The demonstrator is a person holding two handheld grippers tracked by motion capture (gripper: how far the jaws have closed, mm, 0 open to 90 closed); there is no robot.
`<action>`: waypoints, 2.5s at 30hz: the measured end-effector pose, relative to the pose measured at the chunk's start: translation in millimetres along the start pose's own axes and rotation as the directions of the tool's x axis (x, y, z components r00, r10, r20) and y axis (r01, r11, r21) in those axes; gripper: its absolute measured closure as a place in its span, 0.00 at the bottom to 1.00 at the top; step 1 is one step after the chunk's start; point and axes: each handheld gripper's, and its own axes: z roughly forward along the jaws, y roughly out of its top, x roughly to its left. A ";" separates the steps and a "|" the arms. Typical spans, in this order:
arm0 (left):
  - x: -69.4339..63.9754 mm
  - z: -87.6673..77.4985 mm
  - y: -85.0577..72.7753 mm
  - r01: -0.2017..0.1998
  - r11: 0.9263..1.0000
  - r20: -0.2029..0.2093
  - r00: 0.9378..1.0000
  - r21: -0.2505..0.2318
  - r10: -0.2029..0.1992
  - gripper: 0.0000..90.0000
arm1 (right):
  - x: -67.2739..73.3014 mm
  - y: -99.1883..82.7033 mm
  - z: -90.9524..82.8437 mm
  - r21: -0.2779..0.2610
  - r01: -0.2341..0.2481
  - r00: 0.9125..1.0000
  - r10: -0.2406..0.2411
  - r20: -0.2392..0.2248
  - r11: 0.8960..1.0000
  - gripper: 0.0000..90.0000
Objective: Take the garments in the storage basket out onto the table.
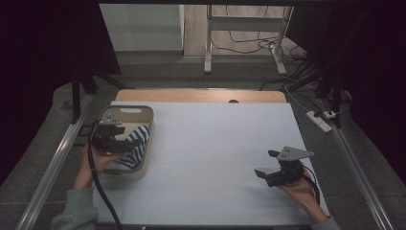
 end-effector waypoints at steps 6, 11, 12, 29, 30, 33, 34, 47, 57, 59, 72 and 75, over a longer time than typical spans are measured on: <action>3.0 4.6 -1.9 0.003 1.000 -0.001 1.000 0.029 -0.003 0.19 | -0.1 -0.3 0.5 0.004 0.002 1.000 -0.002 0.000 1.000 0.08; 11.1 16.1 -6.9 0.028 0.997 0.017 0.999 0.072 -0.029 0.18 | -0.6 -0.6 0.7 0.007 0.002 1.000 -0.002 0.000 1.000 0.08; 11.1 16.1 -6.9 0.028 0.997 0.017 0.999 0.072 -0.029 0.18 | -0.6 -0.6 0.7 0.007 0.002 1.000 -0.002 0.000 1.000 0.08; 18.0 31.2 -8.6 0.022 0.980 0.007 1.000 0.198 -0.024 0.17 | -0.4 -0.8 2.2 0.013 0.002 1.000 -0.002 -0.006 1.000 0.08; 18.2 31.6 -8.7 0.021 0.979 0.008 1.000 0.202 -0.023 0.17 | -0.4 -0.8 2.2 0.013 0.002 1.000 -0.002 -0.006 1.000 0.08; 18.5 34.0 -8.4 0.022 0.975 0.006 1.000 0.223 -0.024 0.17 | -0.5 -0.8 2.0 0.016 0.003 1.000 -0.003 -0.006 1.000 0.08; 18.0 34.8 -8.1 0.019 0.973 0.004 1.000 0.229 -0.020 0.17 | -0.7 -0.8 1.6 0.009 0.000 1.000 0.000 -0.004 1.000 0.08; 20.0 42.7 -8.1 0.033 0.953 0.043 0.998 0.303 -0.048 0.56 | -0.5 -0.9 2.3 0.017 0.002 1.000 -0.002 -0.005 1.000 0.08; 25.5 36.8 -10.3 0.051 0.961 0.041 0.997 0.272 -0.065 0.82 | -0.4 -0.9 2.2 0.019 0.002 1.000 -0.002 -0.004 1.000 0.08; 27.1 32.6 -10.7 0.063 0.967 0.037 0.997 0.248 -0.074 0.83 | -0.3 -0.9 2.1 0.019 0.002 1.000 -0.002 -0.002 1.000 0.08; 31.3 5.5 -12.8 0.101 0.990 0.045 0.993 0.103 -0.106 0.83 | -0.1 -0.8 1.7 0.022 -0.002 1.000 0.002 0.004 1.000 0.08; 29.5 1.2 -11.7 0.095 0.993 0.045 0.994 0.070 -0.098 0.83 | -0.9 -1.3 2.9 0.023 -0.007 1.000 0.007 0.005 1.000 0.08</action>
